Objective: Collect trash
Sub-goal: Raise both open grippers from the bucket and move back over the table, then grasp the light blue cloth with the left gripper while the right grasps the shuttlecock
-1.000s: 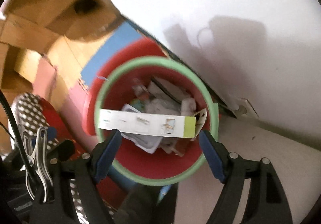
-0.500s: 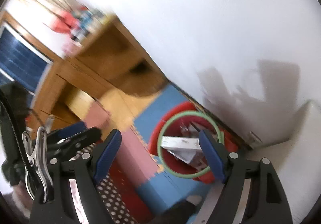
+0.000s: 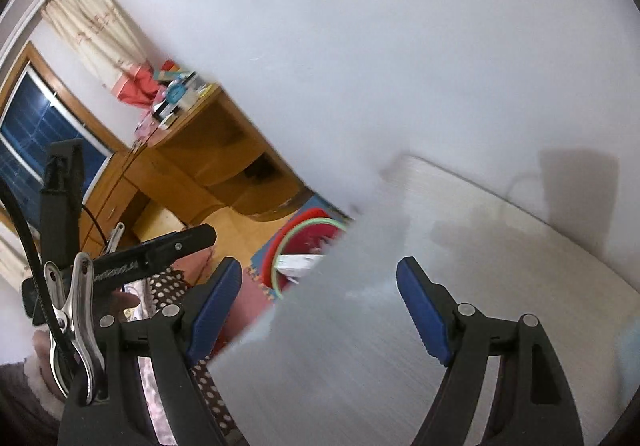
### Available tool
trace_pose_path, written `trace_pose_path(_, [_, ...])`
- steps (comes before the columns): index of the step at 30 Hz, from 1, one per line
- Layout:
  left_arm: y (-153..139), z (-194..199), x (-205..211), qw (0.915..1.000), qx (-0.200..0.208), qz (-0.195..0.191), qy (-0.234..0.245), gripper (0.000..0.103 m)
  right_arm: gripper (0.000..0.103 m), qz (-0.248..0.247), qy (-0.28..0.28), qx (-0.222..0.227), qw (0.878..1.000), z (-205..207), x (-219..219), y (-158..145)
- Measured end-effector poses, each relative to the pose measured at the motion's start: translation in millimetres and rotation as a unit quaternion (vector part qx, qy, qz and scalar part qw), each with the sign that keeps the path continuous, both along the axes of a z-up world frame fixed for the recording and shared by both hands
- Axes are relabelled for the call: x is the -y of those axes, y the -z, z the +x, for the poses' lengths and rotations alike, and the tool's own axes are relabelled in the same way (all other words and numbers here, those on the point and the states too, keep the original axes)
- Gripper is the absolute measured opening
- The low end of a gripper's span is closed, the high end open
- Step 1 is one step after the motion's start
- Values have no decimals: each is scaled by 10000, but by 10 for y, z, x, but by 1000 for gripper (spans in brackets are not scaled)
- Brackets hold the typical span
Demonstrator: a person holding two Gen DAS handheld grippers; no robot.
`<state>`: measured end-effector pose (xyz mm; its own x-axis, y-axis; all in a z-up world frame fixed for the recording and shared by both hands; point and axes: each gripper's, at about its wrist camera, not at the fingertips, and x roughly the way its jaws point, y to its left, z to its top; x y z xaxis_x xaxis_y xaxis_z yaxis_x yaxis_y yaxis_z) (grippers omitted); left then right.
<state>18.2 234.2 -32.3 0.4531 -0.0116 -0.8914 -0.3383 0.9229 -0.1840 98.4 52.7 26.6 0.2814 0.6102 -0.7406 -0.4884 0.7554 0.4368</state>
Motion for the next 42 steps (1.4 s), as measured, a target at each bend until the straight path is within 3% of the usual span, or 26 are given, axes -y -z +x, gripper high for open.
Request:
trace_pose_path(5, [47,102,825,9993,-41,-20,383,82,81,-248,593,178,9978,-72,941,-72])
trace_pose_path(11, [90,268,1754,9959,-10,54,899,82,81,-132,1301,82,9914,-36,1926,-43])
trace_pose_path(19, [269,490,2737,9882,-148,55,1521,82,81,-76,2101,-191,9775,-44,2853,185])
trace_pose_path(24, [424,602,3311,9821,-243,93,1868,82,81,-553,2850,-197,9567,-249,3440,235])
trace_pose_path(31, [747,687,3926,9747,-506,254,2164,82,77,-692,3803,-225,9220,-194,3981,365])
trace_pose_path(34, [898,725,4127,9721,-658,464,2201,82,67,-759,3981,-363,9135,-85,4065,490])
trace_pose_path(37, [976,721,4244,9712,-653,532,2228,82,42,-978,4069,-540,9066,-34,4009,606])
trace_pose_path(40, [1041,718,4341,9662,-773,647,2373,83,35,-1093,4098,-511,9041,-24,3983,648])
trace_pose_path(42, [1034,651,4411,9610,-629,826,2561,80,27,-1068,4094,-410,9052,-49,3984,637])
